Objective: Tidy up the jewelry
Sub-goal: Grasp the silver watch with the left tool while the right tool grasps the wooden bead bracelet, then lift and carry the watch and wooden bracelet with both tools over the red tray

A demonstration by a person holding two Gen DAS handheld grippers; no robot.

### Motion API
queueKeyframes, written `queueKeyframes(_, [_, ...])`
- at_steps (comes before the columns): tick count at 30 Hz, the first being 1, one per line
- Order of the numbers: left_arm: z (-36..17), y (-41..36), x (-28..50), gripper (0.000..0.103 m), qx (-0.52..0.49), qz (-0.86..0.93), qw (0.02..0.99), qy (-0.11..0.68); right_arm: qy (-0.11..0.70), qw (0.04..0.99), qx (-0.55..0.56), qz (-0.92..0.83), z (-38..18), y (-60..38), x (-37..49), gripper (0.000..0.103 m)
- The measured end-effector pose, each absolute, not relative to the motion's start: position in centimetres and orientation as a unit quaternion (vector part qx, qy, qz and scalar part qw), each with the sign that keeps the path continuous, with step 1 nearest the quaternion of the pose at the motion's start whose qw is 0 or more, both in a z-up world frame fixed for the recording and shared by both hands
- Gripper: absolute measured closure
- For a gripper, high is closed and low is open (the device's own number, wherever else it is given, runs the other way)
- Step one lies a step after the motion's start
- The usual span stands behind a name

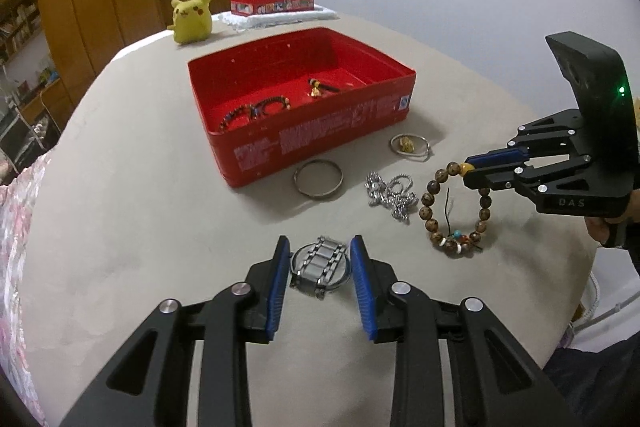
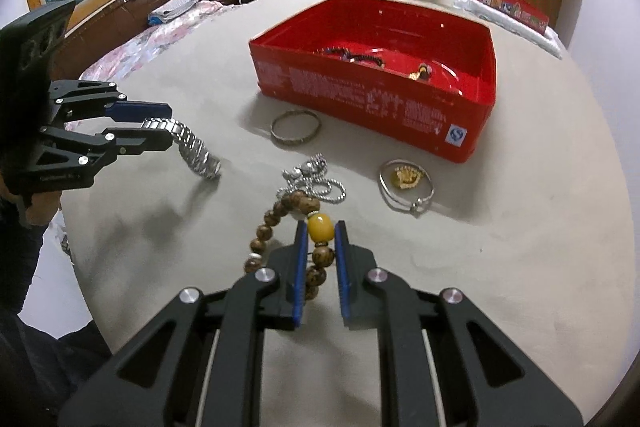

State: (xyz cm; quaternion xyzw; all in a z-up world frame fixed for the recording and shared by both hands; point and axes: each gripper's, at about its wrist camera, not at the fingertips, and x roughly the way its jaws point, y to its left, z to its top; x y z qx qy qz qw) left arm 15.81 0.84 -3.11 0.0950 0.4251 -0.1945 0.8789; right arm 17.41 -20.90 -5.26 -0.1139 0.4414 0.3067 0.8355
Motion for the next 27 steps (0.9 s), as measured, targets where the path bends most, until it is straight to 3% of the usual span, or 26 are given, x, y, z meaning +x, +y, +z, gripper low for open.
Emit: queueKeyframes(27, [0.3, 1.3, 13.9, 0.073, 0.102, -0.178, 0.894, 0.398, 0.400, 0.852, -0.133, 0.310, -1.0, -21.0, 16.1, 0.092])
